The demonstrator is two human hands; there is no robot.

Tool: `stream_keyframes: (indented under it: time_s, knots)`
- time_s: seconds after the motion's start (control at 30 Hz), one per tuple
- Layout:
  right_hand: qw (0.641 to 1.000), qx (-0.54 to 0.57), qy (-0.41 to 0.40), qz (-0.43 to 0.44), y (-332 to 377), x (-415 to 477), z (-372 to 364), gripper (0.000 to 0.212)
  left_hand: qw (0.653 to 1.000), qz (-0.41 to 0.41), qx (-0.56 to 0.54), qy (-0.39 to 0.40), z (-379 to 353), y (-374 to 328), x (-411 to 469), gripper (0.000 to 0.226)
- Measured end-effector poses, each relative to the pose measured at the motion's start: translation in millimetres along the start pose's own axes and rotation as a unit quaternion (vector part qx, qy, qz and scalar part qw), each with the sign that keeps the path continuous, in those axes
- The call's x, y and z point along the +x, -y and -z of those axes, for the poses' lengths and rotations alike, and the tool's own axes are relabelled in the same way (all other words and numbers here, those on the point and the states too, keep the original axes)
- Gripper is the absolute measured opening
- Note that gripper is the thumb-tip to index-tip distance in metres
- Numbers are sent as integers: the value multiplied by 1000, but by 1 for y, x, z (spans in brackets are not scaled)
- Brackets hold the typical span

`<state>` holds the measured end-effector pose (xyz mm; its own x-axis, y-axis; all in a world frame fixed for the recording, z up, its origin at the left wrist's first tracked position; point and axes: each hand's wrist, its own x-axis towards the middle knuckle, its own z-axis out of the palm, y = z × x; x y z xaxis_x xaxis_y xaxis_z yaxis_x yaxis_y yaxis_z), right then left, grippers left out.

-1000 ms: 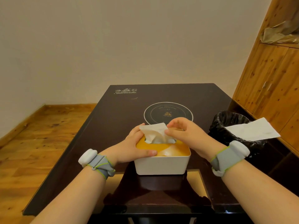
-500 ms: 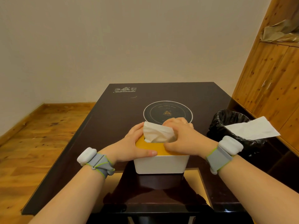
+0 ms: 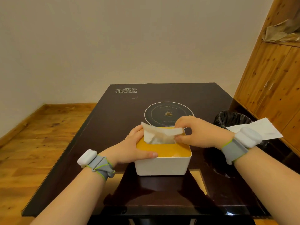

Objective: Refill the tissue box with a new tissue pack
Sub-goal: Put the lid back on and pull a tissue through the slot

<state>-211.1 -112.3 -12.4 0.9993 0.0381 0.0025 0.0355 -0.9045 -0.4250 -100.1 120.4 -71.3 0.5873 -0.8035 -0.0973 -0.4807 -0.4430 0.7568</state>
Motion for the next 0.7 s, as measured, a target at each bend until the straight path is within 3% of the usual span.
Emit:
stream_keyframes:
  time_s: [0.07, 0.17, 0.3, 0.33, 0.43, 0.5, 0.6, 0.7]
  knots:
    - [995, 90, -30, -7, 0, 1, 1, 15, 1000, 2, -10, 1, 0, -1, 0, 78]
    - [990, 105, -92, -7, -3, 2, 1, 16, 999, 16, -30, -3, -1, -4, 0, 72]
    - [987, 129, -87, -33, -14, -4, -11, 13, 999, 2, -33, -15, -2, -4, -2, 78]
    - [984, 151, -77, -49, -17, -8, -16, 24, 999, -4, -40, -19, -3, -3, -3, 79]
    - [964, 240, -17, -110, -28, -20, -31, 85, 995, 1, -100, -30, -5, 2, -9, 85]
    - [955, 262, 29, -139, -34, -27, -41, 109, 987, 14, -155, -27, -7, 11, -15, 100]
    - [930, 321, 67, -166, -38, -32, -56, 108, 979, 9, -205, -2, -15, 27, -24, 119]
    - [912, 367, 62, -173, -39, -32, -62, 103, 972, 7, -233, -19, -22, 34, -25, 115]
